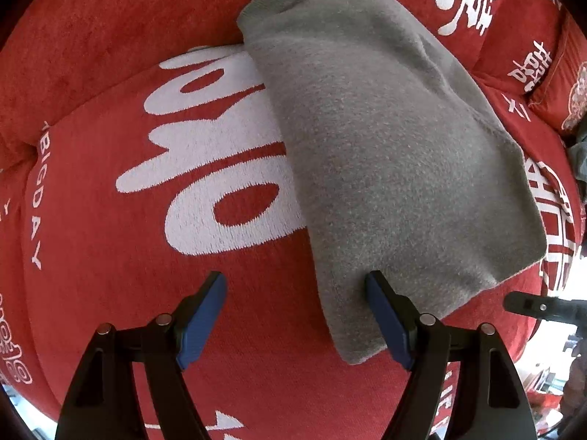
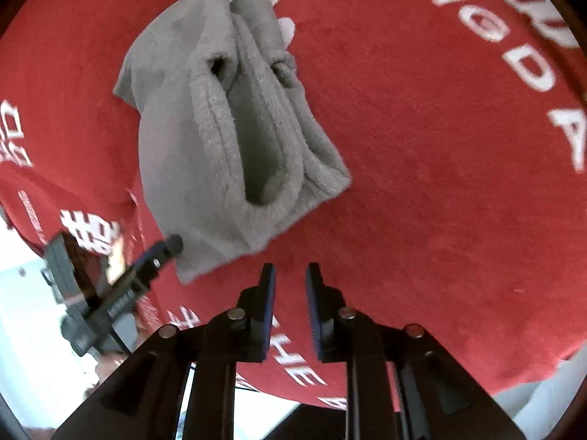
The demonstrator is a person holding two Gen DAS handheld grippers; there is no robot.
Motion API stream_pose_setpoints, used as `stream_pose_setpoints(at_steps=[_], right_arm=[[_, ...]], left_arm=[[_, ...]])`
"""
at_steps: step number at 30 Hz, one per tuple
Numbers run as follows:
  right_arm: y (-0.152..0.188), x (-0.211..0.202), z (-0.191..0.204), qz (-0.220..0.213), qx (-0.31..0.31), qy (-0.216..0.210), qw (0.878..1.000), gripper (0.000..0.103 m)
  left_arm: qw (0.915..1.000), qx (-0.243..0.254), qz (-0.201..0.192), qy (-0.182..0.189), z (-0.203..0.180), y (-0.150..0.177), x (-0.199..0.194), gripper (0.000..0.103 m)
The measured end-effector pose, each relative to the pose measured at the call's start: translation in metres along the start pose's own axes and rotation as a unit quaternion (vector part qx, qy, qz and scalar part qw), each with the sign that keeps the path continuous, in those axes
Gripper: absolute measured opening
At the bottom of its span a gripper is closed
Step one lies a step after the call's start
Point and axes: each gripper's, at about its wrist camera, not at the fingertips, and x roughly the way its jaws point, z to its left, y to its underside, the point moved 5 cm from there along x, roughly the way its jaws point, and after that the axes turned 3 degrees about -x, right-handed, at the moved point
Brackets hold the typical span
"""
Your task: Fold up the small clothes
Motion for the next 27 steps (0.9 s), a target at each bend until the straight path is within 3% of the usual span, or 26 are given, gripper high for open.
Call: stream_pose_setpoints(at_steps=[4,10,13,27], right_arm=[[0.001,-0.018,-0.007,-0.014,-0.001,0.04,0.999,0.02],[-0.014,-0.05,-0.01,-0.076,0.006,0.06,0.995,0.02],[-0.03,-0.057,-0.003,-0.097,0.005,0.049,0.994,0.02],[-0.091,-0.054,0.043,-0.095,-0.077,0.058,0.991,0.023]], left_arm=[[1.0,0.001,0.003,-0.002,0.001,-0.001,-0.002,0.079],[1.0,-0.006,0.006,0.003,0.002,-0.001,-0.004,0.079],[0.9998,-0.014,0.008,0.007,0.0,-0.002,-0.004,0.079],[0.995,-0.07,-0.008,0.071,0.017,-0.024,-0.023,0.079]])
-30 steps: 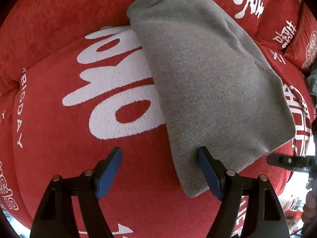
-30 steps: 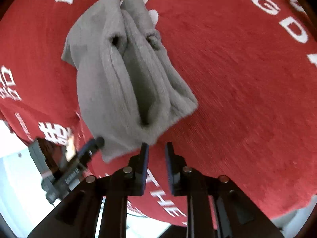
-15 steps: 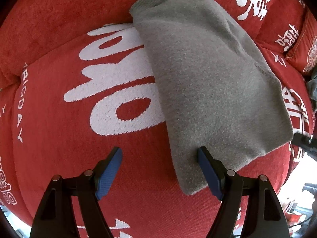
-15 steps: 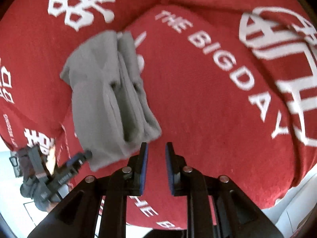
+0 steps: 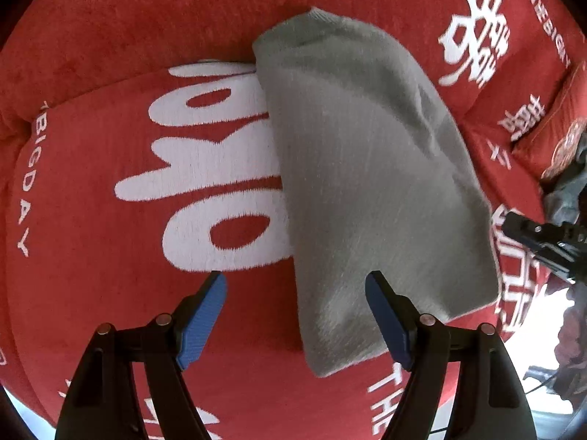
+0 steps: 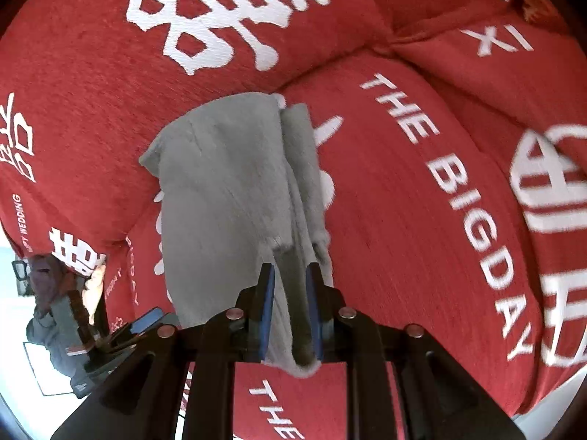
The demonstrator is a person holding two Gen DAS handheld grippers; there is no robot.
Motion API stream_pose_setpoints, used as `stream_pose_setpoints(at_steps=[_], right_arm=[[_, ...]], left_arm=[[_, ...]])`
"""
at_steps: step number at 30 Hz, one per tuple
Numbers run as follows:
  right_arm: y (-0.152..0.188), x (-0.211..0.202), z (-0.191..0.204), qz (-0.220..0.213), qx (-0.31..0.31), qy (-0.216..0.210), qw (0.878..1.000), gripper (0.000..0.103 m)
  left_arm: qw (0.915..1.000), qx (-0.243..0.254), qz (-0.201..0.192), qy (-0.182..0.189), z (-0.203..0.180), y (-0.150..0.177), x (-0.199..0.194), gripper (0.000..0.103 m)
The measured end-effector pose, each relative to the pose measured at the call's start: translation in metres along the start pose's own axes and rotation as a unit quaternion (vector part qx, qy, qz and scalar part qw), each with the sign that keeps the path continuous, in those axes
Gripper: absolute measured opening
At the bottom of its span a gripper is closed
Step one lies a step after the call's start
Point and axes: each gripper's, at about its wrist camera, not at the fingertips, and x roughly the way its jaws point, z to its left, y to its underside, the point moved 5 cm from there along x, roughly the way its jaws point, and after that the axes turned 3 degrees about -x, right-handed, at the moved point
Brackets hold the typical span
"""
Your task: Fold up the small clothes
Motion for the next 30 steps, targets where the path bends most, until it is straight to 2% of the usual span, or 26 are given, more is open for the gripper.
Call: stream_pose_setpoints(at_steps=[3,15,16,17,22,25,30], right_arm=[[-0.008,0.005,0.004,0.006,-0.009,0.0,1.0,0.031],[-0.011,0.016,-0.007,0.025,0.0,0.001,1.0,0.044],[-0.011,0.016,-0.008,0.027,0.002,0.0,1.0,0.044],[-0.011,0.017,-0.009,0.028,0.003,0.0,1.0,0.044],[-0.014,0.018,-0.013,0.029,0.004,0.003,1.0,0.045],[-0.016,0.019,-0.015,0.031,0.005,0.006,0.999,0.05],[-0.02,0.022,-0.019,0.036,0.004,0.003,0.999,0.051]], left_arm=[[1.0,-0.007,0.003,-0.002,-0.003,-0.003,0.005,0.079],[0.9995,-0.009,0.018,-0.022,-0.006,-0.007,0.018,0.079],[0.9995,-0.008,0.017,-0.025,-0.006,-0.007,0.019,0.089],[0.9993,-0.007,0.016,-0.033,-0.007,-0.007,0.019,0.103],[0.9986,0.0,0.018,-0.049,-0.01,-0.008,0.023,0.103],[0.9984,0.001,0.025,-0.051,-0.01,-0.009,0.027,0.103],[0.9982,-0.008,0.05,-0.031,-0.008,-0.009,0.038,0.103]])
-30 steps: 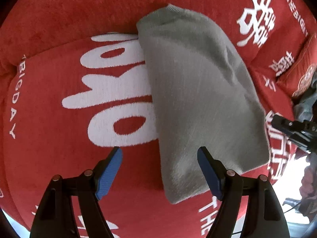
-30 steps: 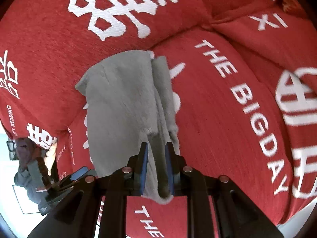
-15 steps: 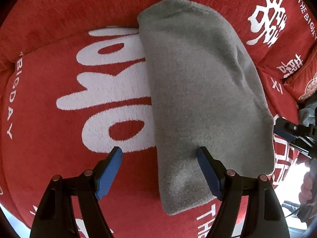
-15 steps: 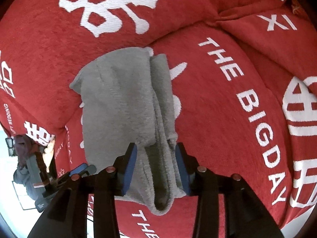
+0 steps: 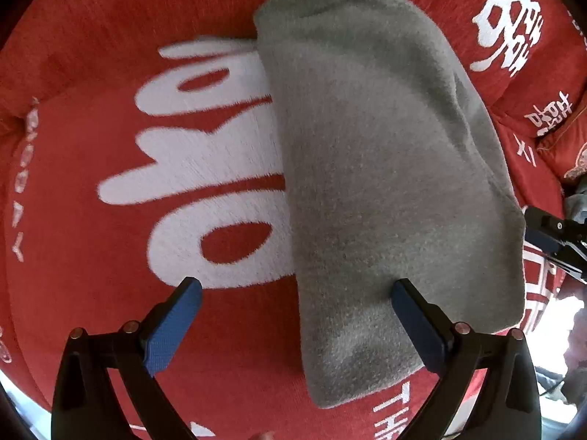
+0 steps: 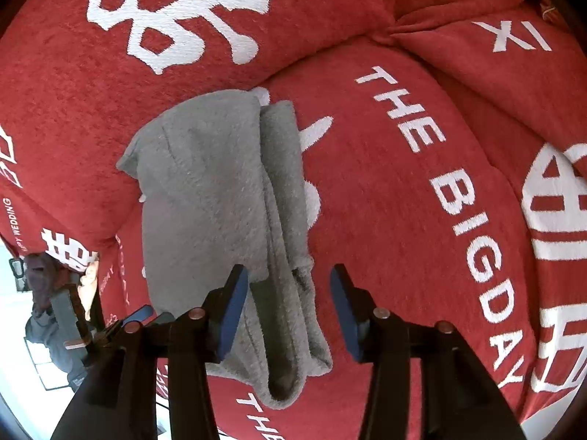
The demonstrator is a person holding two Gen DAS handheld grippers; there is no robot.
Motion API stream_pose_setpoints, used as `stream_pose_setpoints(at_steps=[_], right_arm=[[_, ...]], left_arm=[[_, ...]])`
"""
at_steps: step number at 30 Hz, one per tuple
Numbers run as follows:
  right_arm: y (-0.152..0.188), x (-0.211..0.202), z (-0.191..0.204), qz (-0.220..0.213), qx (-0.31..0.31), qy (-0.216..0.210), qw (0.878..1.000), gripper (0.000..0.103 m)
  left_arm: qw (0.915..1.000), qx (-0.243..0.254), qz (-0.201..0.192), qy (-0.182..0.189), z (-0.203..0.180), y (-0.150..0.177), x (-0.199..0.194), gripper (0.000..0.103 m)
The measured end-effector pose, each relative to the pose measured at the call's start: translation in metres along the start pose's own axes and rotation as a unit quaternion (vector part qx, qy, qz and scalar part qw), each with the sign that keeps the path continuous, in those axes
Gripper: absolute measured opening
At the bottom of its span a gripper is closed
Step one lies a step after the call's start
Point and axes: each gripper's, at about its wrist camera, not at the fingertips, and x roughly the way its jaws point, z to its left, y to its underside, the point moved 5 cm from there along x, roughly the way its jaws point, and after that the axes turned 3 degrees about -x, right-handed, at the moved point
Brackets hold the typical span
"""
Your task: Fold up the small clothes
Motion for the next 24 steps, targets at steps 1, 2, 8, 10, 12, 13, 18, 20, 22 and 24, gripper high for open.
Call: stream_pose_setpoints(at_steps=[1,2,8,10,12,13,18,20,22,24], right_arm=[[-0.001,0.0,0.0,0.001,-0.001,-0.001,1.0,0.051],[-0.003,0.001,-0.001,0.002,-0.002,-0.003,1.0,0.051],[-0.018,0.005,-0.001,0.004,-0.013,-0.061,0.998,0.066],[-0.025,0.008,-0.001,0.01,-0.019,-0.074,0.997,0.066],[-0.033,0.014,-0.002,0.019,-0.024,-0.088,0.996,0.066],[-0.037,0.018,-0.002,0.023,-0.027,-0.096,0.995,0.066],[-0.054,0.043,-0.008,0.052,-0.046,-0.106,0.992,0.067],[-0.06,0.054,-0.009,0.065,-0.052,-0.116,0.99,0.067],[-0.066,0.062,-0.006,0.07,-0.057,-0.138,0.986,0.067],[-0.072,0.067,-0.001,0.065,-0.063,-0.156,0.984,0.068]], left_arm=[[1.0,-0.002,0.007,0.005,0.003,0.0,0.003,0.103],[0.9998,-0.006,0.013,0.014,0.005,0.001,0.005,0.103],[0.9957,-0.03,0.016,0.086,0.009,-0.003,-0.002,0.103],[0.9926,-0.039,0.006,0.115,0.008,-0.009,-0.008,0.103],[0.99,-0.045,-0.001,0.134,0.005,-0.019,-0.012,0.103],[0.9896,-0.046,-0.003,0.137,0.003,-0.023,-0.012,0.103],[0.9882,-0.036,0.008,0.149,-0.007,-0.04,0.006,0.103],[0.9868,-0.029,0.015,0.159,-0.015,-0.038,0.014,0.103],[0.9865,-0.023,0.011,0.162,-0.011,-0.036,0.017,0.103],[0.987,-0.017,0.003,0.16,-0.011,-0.037,0.017,0.103]])
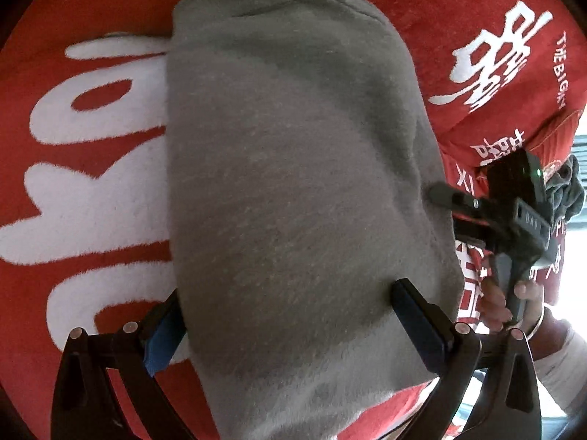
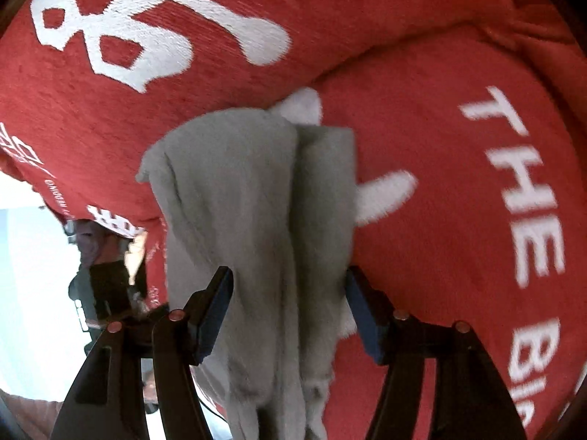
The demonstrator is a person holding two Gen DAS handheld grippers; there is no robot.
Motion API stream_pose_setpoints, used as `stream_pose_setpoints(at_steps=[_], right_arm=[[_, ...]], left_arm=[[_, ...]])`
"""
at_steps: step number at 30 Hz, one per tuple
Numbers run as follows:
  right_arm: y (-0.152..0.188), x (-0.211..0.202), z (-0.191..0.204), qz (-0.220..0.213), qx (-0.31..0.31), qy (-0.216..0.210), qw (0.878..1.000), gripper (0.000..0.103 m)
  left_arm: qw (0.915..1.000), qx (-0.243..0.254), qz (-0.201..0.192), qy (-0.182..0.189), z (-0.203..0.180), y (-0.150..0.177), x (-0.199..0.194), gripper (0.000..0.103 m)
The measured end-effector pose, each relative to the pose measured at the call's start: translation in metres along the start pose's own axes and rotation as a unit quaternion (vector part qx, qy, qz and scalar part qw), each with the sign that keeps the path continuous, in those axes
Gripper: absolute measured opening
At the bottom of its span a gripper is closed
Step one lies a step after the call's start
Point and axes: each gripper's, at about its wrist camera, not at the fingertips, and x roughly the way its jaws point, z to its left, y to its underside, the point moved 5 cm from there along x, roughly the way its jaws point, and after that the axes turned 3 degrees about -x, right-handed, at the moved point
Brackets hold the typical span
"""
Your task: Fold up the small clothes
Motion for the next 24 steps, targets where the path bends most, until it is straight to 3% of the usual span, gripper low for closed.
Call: stream_pose_setpoints(at_steps=[3,5,6,7,8,10,15,21,24], right_arm=[[-0.007,0.011,0.003,0.001,-0.001,-0.017,1.0,0.068],[-0.011,0.017,0.005,0.0,0.009,-0.026,1.0,0.064],[-0.011,0.02,0.006,0.001,0.015,-0.022,1.0,0.046],[-0.011,0.022,0.006,0.006,0.02,-0.018,1.0,0.04],[-0.01,0.024,0.006,0.01,0.028,-0.025,0.999,0.037],[-0.009,0.02,0.01,-0.002,0.035,-0.038,0.999,0.035],[0.003,0.003,0.027,-0.02,0.06,-0.089,0.994,0.034],[0.025,-0.013,0.064,-0.025,0.061,-0.116,0.991,0.034],[0.041,-0.015,0.085,-0.018,0.063,-0.127,0.99,0.034]], left_arm=[[0.9999,-0.009,-0.007,0.008,0.005,-0.003,-0.004,0.102],[0.9996,-0.02,-0.018,0.004,0.008,-0.003,-0.008,0.086],[0.9995,-0.022,-0.023,0.003,0.01,-0.003,-0.011,0.082],[0.9992,-0.026,-0.031,0.007,0.011,-0.003,-0.016,0.072],[0.999,-0.026,-0.036,0.01,0.012,-0.002,-0.02,0.06],[0.9985,-0.022,-0.046,0.021,0.013,0.001,-0.032,0.047],[0.9973,-0.014,-0.056,0.046,0.01,0.014,-0.062,0.046],[0.9947,-0.017,-0.066,0.077,0.016,0.042,-0.108,0.046],[0.9952,-0.009,-0.065,0.073,0.022,0.063,-0.128,0.046]])
